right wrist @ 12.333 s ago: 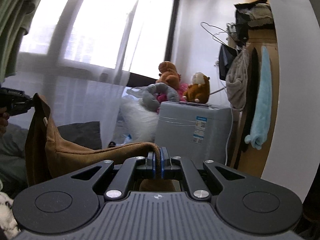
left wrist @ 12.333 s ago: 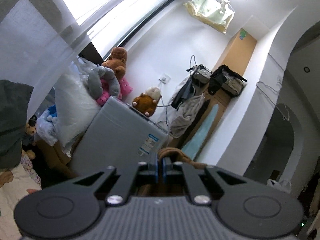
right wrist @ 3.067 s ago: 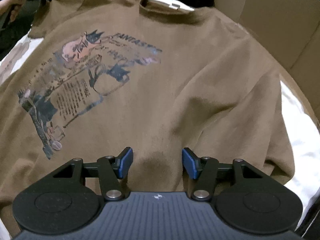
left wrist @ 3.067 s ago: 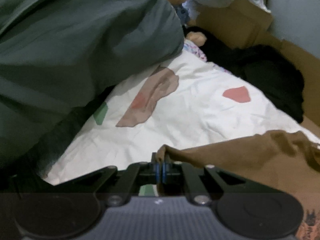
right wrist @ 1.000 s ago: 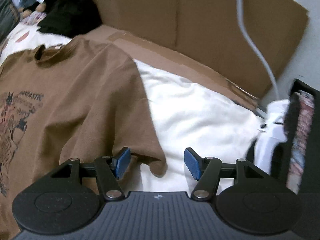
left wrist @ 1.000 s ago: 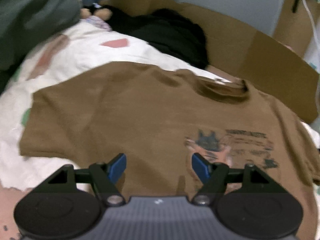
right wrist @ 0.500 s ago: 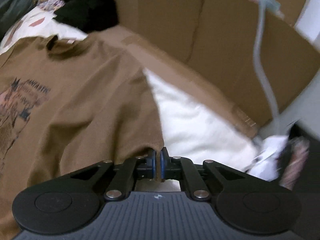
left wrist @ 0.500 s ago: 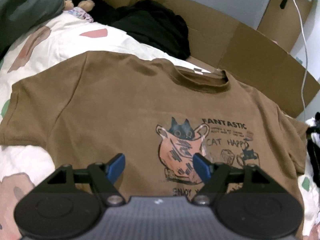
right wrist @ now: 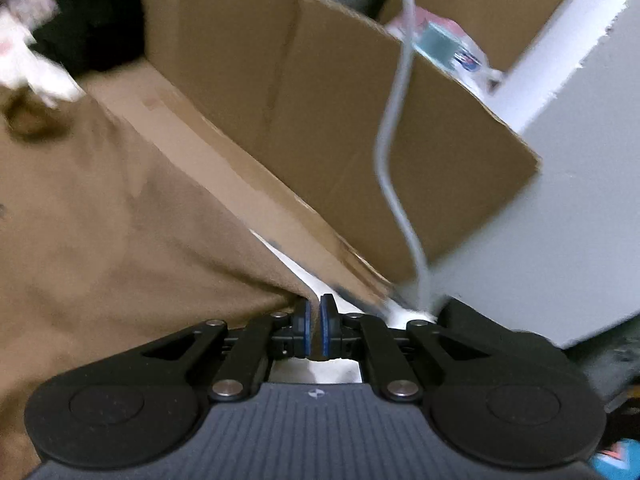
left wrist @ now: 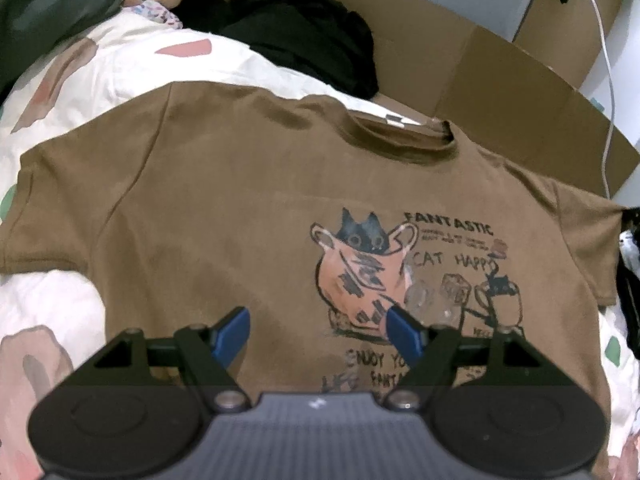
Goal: Fold clothes
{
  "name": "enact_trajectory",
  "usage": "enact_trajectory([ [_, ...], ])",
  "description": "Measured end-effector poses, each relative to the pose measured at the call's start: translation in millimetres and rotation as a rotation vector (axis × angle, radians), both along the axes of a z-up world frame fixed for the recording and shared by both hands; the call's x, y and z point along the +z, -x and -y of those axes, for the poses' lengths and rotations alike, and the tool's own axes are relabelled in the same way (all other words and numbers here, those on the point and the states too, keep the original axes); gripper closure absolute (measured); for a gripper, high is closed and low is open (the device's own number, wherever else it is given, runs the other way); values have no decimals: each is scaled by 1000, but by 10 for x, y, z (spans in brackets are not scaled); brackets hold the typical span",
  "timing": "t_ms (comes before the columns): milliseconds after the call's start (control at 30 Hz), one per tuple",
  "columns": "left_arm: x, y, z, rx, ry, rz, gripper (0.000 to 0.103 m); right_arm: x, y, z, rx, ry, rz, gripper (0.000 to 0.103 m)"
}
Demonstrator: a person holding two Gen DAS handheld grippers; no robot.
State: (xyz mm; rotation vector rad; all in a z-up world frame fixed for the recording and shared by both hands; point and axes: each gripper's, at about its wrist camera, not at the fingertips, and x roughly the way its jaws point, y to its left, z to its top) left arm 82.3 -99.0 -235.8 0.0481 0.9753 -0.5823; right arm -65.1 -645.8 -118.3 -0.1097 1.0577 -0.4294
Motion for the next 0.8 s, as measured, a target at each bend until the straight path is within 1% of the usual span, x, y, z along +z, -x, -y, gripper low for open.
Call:
enact_trajectory([
  [33, -6, -7, -2, 2, 0, -3, 25, 20, -6, -3, -11, -9, 19, 89],
  [100, -18, -14, -2, 4, 0, -6, 25, 36, -8, 4, -28, -20, 38, 75],
  [133, -22, -14, -1, 4, 0, -6, 25, 54, -2, 7, -41, -18, 50, 62],
  [167, -23, -12, 1, 4, 0, -6, 25, 63, 11, 10, -48, -20, 61, 55],
  [233, -25, -6, 2, 3, 1, -6, 25, 89, 60, 14, -67, -32, 82, 51],
  [300, -24, 3, -8, 1, 0, -6, 25, 121, 125, 22, -85, -47, 93, 49],
  [400, -26, 10, -27, 1, 1, -7, 25, 118, 237, 5, -95, -94, 87, 48],
  [567, -48, 13, -34, 9, 1, -14, 25, -23, 405, -214, -49, -142, 9, 48],
  [700, -55, 21, -24, 6, -1, -16, 25, -253, 577, -412, -20, -163, -61, 48],
  [800, -64, 34, -27, 7, 0, -18, 25, -324, 625, -469, -14, -168, -81, 48],
])
